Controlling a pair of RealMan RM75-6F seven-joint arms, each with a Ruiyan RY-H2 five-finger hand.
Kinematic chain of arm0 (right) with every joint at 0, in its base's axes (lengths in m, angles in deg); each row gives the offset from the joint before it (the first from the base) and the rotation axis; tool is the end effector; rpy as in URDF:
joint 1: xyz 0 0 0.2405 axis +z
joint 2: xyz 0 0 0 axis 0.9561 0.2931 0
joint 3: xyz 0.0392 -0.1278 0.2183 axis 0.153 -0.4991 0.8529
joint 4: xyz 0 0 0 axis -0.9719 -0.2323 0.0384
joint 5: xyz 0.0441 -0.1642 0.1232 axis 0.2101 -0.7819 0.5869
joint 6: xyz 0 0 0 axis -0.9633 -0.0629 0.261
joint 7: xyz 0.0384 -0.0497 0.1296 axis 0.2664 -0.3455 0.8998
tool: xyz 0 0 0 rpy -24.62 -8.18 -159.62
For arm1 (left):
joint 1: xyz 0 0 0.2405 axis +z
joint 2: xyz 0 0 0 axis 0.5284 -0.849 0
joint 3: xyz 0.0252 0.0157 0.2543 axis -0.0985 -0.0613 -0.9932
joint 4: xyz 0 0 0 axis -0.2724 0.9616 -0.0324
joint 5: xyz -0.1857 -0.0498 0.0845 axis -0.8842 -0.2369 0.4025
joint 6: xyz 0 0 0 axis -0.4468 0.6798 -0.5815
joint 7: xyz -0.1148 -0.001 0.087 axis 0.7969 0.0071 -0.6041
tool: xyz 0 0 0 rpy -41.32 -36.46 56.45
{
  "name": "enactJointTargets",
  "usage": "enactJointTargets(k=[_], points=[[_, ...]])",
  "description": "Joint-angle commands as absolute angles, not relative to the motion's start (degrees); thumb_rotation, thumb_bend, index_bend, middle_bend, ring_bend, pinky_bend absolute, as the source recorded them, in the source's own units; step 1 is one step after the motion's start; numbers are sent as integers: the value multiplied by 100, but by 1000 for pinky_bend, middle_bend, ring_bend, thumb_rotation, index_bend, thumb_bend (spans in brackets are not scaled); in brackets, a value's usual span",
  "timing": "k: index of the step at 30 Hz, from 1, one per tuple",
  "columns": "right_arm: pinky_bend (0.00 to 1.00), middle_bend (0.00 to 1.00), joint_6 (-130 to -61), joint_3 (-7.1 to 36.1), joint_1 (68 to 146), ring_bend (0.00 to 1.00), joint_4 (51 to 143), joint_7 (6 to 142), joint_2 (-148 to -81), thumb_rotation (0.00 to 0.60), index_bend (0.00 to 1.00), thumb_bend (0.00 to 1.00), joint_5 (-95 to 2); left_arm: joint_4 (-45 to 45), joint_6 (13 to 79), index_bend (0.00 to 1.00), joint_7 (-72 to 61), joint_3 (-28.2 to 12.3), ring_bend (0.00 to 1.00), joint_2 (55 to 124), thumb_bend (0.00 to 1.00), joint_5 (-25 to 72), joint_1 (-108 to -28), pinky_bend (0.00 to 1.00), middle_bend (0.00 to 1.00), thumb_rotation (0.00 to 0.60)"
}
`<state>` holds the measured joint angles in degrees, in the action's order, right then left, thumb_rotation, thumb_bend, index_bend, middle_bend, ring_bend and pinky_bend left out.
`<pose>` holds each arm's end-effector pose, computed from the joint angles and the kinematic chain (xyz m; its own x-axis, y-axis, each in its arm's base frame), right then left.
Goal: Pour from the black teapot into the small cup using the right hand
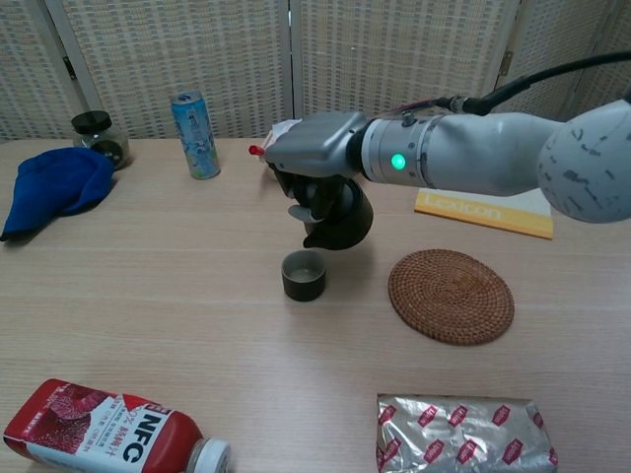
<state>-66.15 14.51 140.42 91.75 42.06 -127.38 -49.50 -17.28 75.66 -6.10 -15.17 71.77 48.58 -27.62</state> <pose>-0.0268 -0.3940 -0.0761 0.8140 -0.0431 0.5793 -0.4089 -0.7508 0.5188 -0.3347 0.1222 0.1734 0.4459 -0.0521 0.8935 0.8894 0.1381 -0.4358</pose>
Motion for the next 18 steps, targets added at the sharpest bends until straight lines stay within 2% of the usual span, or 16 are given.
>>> enactJointTargets(k=[1,18], points=[[575,1000,-6645,1405,14098,919,9232,4056,-12715,551,973,538,-4869,-1712,7574,0,-599,-1518,0,7188,134,4862,-2752,0,0,600],[575,1000,-6766,1201,14376,924,9397,3354,-12724,568,973,541,-4527,-1638,7610,0,-538,-1492,0,7240,134,4864,-2705,0,0,600]])
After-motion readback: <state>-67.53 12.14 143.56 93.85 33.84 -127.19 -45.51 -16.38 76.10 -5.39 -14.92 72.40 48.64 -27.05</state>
